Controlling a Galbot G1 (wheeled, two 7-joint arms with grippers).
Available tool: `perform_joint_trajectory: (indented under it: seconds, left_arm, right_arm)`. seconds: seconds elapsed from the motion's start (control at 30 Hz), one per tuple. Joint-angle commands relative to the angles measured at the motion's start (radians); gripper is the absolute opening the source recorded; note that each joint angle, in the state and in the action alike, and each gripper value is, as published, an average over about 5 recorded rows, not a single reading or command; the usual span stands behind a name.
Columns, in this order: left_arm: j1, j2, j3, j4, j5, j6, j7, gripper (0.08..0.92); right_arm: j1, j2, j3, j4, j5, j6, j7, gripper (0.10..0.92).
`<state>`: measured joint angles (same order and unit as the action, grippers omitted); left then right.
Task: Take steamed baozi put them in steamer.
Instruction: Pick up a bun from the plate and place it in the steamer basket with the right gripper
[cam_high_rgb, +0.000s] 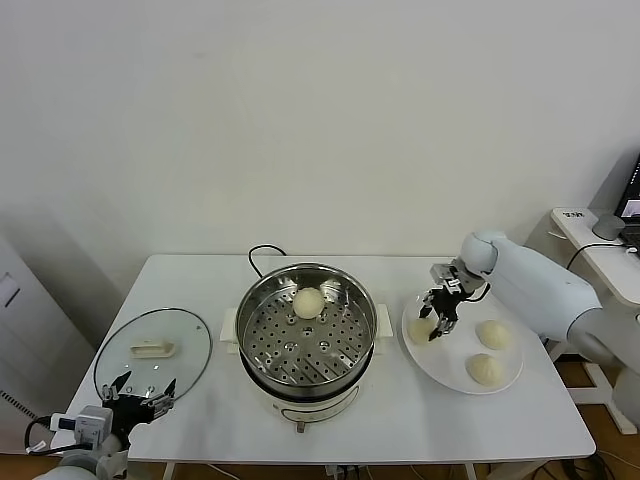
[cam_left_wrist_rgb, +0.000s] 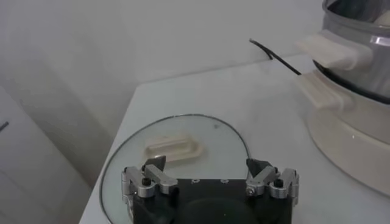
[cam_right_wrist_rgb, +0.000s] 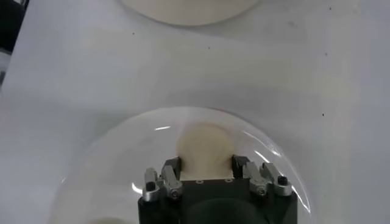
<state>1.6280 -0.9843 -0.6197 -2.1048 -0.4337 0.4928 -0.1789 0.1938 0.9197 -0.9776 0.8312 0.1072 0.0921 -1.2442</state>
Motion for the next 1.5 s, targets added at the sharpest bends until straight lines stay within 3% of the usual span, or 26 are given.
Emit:
perform_joint_trajectory:
  seconds: [0.03, 0.37, 0.77, 1.13, 1.5]
  left_arm:
    - [0.002, 0.003, -0.001, -0.001, 0.0, 0.001, -0.001, 0.823]
    - [-0.002, 0.004, 0.004, -0.008, 0.0, 0.005, -0.001, 0.823]
    - [0.003, 0.006, 0.004, -0.011, 0.001, 0.003, 0.0, 0.823]
    - [0.004, -0.006, 0.003, -0.018, 0.002, 0.002, -0.001, 0.823]
    - [0.008, -0.013, 0.001, -0.017, 0.007, 0.002, -0.001, 0.823]
  right_arm:
    - [0.314, -0.087, -0.284, 0.187, 0.264, -0.108, -0.04, 0.526]
    - [0.629, -0.057, -0.467, 0.337, 0.552, -0.276, -0.055, 0.526]
    - [0.672, 0.122, -0.485, 0.381, 0.872, -0.418, 0.078, 0.524]
    - [0.583, 0.281, -0.456, 0.428, 0.882, -0.483, 0.247, 0.526]
    - [0.449, 0.322, -0.436, 0.466, 0.842, -0.551, 0.39, 0.526]
